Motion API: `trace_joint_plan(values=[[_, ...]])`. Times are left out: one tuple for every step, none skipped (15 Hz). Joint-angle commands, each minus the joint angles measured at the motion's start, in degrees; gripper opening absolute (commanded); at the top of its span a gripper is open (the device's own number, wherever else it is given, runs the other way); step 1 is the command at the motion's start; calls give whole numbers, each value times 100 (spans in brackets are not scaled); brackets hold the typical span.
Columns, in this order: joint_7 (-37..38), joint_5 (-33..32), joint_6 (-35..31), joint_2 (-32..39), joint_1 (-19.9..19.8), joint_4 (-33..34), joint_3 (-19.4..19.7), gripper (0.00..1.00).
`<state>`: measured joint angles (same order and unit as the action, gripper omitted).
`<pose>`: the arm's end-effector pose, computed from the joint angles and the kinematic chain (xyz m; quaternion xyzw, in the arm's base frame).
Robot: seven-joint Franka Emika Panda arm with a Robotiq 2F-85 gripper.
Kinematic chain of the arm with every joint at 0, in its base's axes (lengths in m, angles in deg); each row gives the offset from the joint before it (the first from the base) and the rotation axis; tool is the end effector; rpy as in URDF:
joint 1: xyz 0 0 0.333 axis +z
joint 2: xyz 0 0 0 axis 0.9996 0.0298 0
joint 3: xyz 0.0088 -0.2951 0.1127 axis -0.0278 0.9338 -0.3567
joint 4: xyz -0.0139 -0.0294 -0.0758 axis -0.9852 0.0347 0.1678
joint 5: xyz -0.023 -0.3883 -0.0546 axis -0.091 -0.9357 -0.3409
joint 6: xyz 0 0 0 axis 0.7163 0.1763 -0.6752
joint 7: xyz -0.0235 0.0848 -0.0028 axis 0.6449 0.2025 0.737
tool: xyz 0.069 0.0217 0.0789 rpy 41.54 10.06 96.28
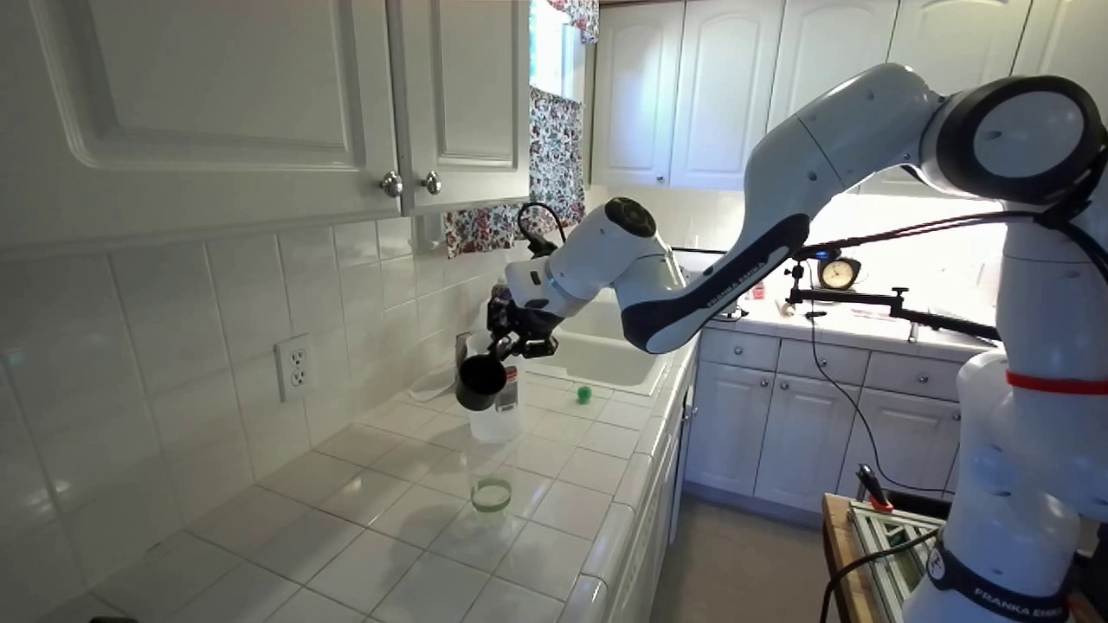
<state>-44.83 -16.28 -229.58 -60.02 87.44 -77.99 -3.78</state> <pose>0.6058 -0.0232 0.4141 0.6027 0.6965 0.1397 0.3636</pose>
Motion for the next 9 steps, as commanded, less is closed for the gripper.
trace_joint_plan(values=[[621,-757,-62,-169,131,-106,162,6],[763,-934,-54,-192,133,-118,162,6],[877,-1081,-52,-213,134,-135,155,6],[1007,-1251,-40,-238,136,-153,153,6],[1092,-1380,-21,-263,135,-183,141,6],[1186,-1498,-15,-279,133,-206,128,6],[1306,-1655,-3,-301,139,-223,130,6],[1431,-1803,7,-321,143,-239,131,6],[1582,-1999,12,-337,149,-237,136,6]])
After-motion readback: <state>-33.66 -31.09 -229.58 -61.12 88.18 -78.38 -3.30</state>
